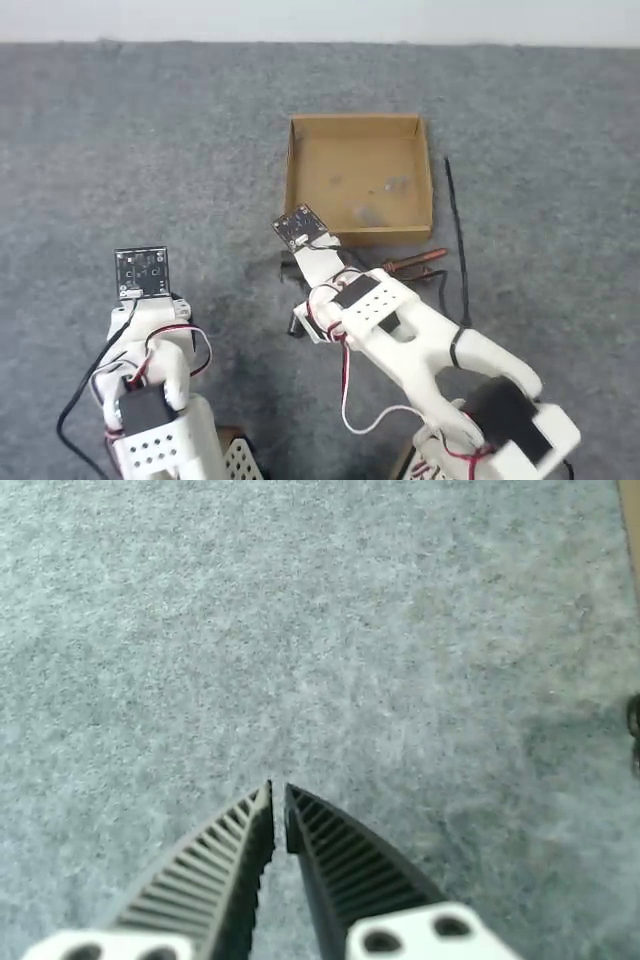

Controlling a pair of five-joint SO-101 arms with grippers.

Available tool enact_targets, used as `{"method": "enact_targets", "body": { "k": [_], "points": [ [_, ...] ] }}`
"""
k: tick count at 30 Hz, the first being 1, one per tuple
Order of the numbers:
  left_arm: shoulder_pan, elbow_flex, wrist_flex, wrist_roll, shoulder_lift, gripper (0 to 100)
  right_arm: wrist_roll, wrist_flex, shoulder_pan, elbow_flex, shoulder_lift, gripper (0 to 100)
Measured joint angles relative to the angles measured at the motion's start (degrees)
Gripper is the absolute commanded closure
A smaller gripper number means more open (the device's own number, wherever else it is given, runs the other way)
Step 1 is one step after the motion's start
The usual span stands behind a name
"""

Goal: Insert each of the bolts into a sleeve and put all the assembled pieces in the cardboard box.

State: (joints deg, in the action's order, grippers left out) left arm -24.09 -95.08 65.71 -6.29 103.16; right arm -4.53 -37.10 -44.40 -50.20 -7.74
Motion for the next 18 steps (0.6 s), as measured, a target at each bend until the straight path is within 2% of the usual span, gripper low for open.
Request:
{"method": "enact_targets", "body": {
  "k": [8, 14, 18],
  "points": [
    [0.0, 0.0, 0.0, 0.0, 0.0, 98, -0.4, -2.3, -0.2, 1.8, -1.8, 98.9],
    [0.0, 0.0, 0.0, 0.0, 0.0, 98, -9.0, -6.6, -0.3, 1.8, -11.7, 98.6],
    [0.0, 0.0, 0.0, 0.0, 0.0, 98, -10.5, -4.7, -4.2, 1.0, -12.9, 89.5]
  ]
}}
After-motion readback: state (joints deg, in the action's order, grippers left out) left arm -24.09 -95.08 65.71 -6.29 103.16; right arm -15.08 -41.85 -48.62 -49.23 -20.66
